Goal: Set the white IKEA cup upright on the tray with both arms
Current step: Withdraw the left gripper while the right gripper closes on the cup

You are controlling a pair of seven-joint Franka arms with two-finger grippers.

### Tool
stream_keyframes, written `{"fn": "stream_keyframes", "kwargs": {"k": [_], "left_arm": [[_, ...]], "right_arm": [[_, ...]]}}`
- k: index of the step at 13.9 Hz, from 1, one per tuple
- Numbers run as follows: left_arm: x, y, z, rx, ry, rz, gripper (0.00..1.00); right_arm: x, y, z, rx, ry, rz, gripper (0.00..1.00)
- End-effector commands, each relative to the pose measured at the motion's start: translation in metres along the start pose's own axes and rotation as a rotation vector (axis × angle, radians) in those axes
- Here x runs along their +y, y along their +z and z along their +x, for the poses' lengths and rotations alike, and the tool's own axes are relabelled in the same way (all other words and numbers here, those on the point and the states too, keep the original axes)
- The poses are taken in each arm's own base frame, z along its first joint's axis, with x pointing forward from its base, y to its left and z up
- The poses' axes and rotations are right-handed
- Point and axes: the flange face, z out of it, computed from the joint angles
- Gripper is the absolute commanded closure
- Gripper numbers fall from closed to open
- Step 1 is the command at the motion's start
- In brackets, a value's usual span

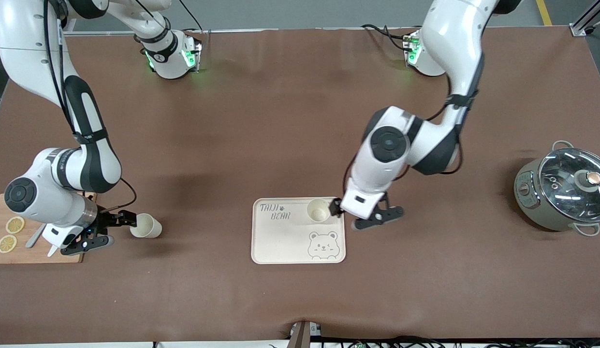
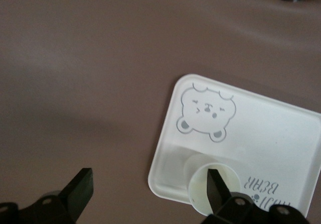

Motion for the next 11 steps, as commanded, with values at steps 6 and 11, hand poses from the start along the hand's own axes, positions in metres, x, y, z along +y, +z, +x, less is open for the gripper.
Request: {"fn": "stream_keyframes", "kwargs": {"k": [6, 11], "left_arm": [[-0.170, -0.079, 0.115, 0.044, 0.129, 0.025, 0.00], [-0.240, -0.157, 0.131, 0.058, 0.156, 0.005, 0.00]], "right_arm": [[-0.004, 0.006, -0.003, 0.050, 0.001, 0.008, 0.00], [-0.014, 0.011, -0.001, 0.042, -0.010, 0.017, 0.00]]}}
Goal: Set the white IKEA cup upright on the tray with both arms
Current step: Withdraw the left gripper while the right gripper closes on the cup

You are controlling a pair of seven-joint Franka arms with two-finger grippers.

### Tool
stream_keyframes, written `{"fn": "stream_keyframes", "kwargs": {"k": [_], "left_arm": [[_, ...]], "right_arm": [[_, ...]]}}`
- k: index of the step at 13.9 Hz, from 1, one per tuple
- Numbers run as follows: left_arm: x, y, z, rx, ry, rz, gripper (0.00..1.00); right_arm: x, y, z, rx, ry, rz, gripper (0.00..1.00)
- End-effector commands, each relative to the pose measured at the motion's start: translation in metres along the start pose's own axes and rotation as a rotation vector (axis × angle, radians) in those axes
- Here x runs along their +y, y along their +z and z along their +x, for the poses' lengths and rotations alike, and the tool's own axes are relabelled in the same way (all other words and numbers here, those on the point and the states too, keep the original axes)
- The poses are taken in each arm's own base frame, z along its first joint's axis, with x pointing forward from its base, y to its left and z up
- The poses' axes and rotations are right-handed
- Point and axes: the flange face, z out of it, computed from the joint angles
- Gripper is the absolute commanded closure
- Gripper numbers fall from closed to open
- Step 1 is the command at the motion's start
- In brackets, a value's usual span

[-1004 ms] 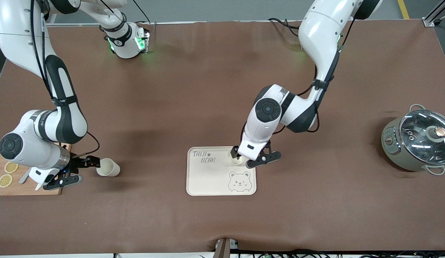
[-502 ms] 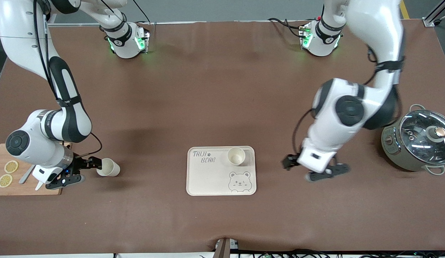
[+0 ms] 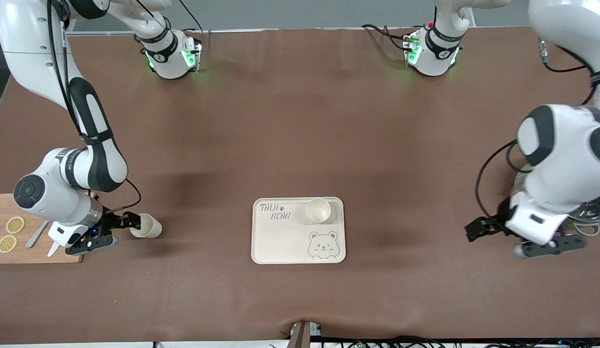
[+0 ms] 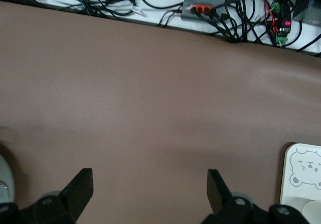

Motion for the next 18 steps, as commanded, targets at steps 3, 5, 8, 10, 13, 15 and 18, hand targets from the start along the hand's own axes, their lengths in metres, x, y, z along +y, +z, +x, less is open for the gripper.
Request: {"fn": "stream_keyframes", "kwargs": {"k": [3, 5, 8, 10, 13, 15, 18], "left_arm": [[-0.053, -0.100, -0.024, -0.058, 0.083, -0.001, 0.00], [-0.067, -0.121, -0.037, -0.110, 0.152, 0.003, 0.00], [-0.060, -0.145, -0.058, -0.172, 0.194, 0.005, 0.00], [-0.053, -0.170, -0.073, -0.187, 0.209, 0.002, 0.00], [-0.034, -0.199, -0.094, -0.192, 0.234, -0.031, 0.00], [-0.026, -0.204, -0.097, -0.186, 0.244, -0.051, 0.00], [-0.024, -0.203, -0.097, -0.185, 0.244, -0.018, 0.00]], "right_arm": [[-0.004, 0.007, -0.003, 0.002, 0.023, 0.037, 0.00], [0.000, 0.014, -0.007, -0.007, 0.049, 0.063, 0.00], [-0.004, 0.025, -0.015, -0.031, 0.042, 0.069, 0.00], [-0.007, 0.027, -0.015, -0.032, 0.035, 0.070, 0.00], [-0.008, 0.026, -0.014, -0.032, 0.035, 0.070, 0.00], [-0.008, 0.026, -0.014, -0.032, 0.035, 0.070, 0.05], [-0.008, 0.026, -0.013, -0.031, 0.035, 0.070, 0.44]]}}
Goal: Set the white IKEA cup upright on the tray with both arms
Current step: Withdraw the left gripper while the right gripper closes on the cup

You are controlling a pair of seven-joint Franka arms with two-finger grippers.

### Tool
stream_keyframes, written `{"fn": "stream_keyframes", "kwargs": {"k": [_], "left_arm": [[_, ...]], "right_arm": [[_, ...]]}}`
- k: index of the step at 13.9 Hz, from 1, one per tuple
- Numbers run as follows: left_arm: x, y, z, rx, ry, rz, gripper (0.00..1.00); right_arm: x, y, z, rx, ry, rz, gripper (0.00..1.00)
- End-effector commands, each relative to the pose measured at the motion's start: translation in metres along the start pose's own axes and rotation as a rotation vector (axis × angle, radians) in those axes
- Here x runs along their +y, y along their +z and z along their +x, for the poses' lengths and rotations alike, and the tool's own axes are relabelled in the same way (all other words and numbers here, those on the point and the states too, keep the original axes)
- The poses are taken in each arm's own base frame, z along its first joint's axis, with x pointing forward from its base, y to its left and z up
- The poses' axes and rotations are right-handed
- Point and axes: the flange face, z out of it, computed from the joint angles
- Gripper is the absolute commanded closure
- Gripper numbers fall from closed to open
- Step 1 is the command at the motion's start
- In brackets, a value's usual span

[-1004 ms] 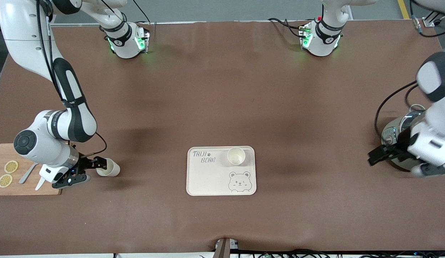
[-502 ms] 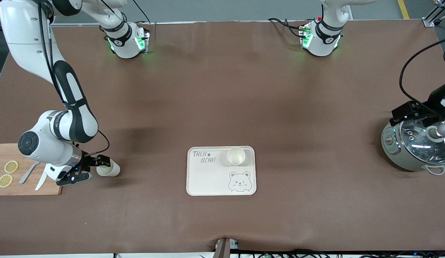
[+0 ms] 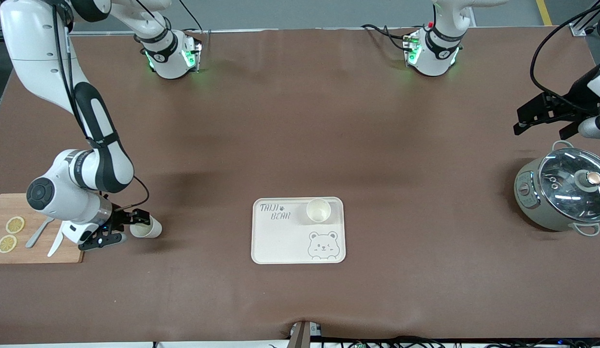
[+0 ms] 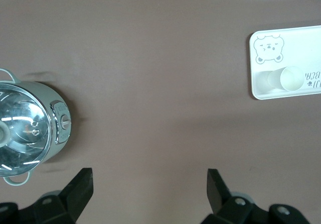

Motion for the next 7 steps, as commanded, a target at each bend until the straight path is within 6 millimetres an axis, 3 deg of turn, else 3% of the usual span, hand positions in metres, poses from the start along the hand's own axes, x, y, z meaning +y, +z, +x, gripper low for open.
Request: {"fn": "stream_keyframes", "kwargs": {"k": [1, 6, 7], "left_arm": [[0.0028, 0.0005, -0.0038, -0.005, 0.007, 0.013, 0.00], [0.0076, 0.0040, -0.0011, -0.010, 0.006, 0.010, 0.00], [0.0077, 0.0040, -0.0011, -0.010, 0.006, 0.008, 0.00]], "right_arm": [[-0.0011, -0.0024, 0.0004, 0.012, -0.005, 0.014, 0.53], [-0.0039, -0.0040, 0.0027, 0.016, -0.009, 0.013, 0.98], [-0.0039, -0.0040, 0.0027, 0.016, -0.005, 0.014, 1.00]]}}
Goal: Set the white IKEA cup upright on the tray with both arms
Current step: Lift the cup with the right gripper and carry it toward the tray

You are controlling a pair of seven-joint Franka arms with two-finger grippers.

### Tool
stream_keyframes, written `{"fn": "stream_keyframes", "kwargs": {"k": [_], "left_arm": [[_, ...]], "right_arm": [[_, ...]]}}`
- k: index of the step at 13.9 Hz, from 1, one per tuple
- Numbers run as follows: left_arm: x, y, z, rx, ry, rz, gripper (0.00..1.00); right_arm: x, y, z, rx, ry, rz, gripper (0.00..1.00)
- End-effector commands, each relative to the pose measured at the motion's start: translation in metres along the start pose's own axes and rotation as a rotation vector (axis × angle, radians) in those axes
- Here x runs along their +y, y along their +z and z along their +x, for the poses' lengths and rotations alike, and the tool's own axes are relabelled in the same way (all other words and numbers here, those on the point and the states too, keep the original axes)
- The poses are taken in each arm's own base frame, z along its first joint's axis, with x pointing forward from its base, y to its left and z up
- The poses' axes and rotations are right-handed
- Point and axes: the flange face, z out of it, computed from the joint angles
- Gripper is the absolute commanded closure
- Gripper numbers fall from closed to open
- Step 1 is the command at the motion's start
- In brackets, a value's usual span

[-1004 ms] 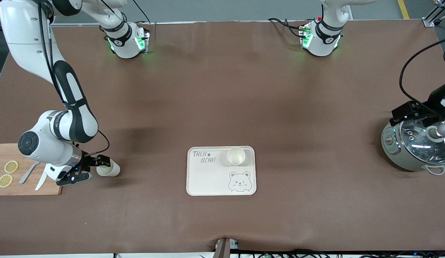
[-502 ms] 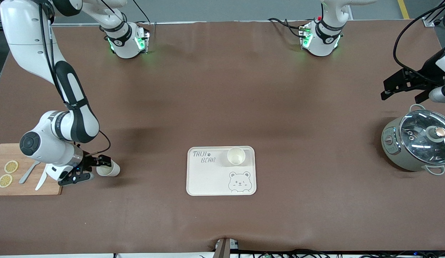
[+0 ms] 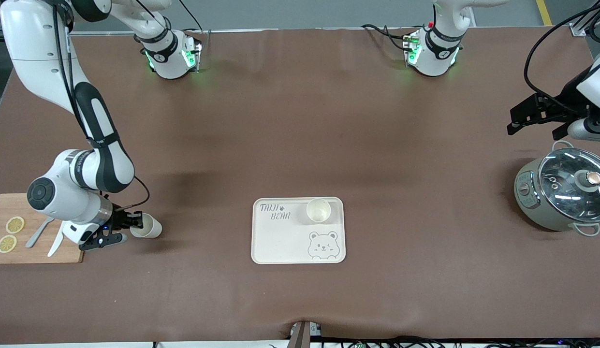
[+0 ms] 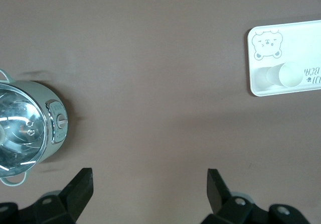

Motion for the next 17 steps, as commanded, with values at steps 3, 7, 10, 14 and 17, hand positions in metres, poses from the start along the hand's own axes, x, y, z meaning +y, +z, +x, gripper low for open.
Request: {"fn": "stream_keyframes", "kwargs": {"k": [3, 7, 10, 14, 17], "left_arm": [[0.005, 0.008, 0.001, -0.017, -0.002, 0.012, 0.00], [0.020, 0.014, 0.002, -0.029, 0.063, 0.114, 0.00], [0.024, 0.014, 0.002, -0.029, 0.101, 0.120, 0.00], [0.026, 0.014, 0.002, -0.030, 0.121, 0.119, 0.00], [0.028, 0.012, 0.002, -0.025, 0.126, 0.118, 0.00]], "right_arm": [[-0.001, -0.007, 0.004, 0.020, 0.001, 0.012, 1.00], [-0.026, -0.042, 0.029, 0.021, 0.017, 0.028, 1.00], [-0.075, -0.083, 0.055, -0.034, 0.140, 0.056, 1.00], [-0.161, -0.103, 0.075, -0.002, 0.271, 0.062, 1.00], [-0.226, -0.112, 0.082, 0.015, 0.385, 0.068, 1.00]]}}
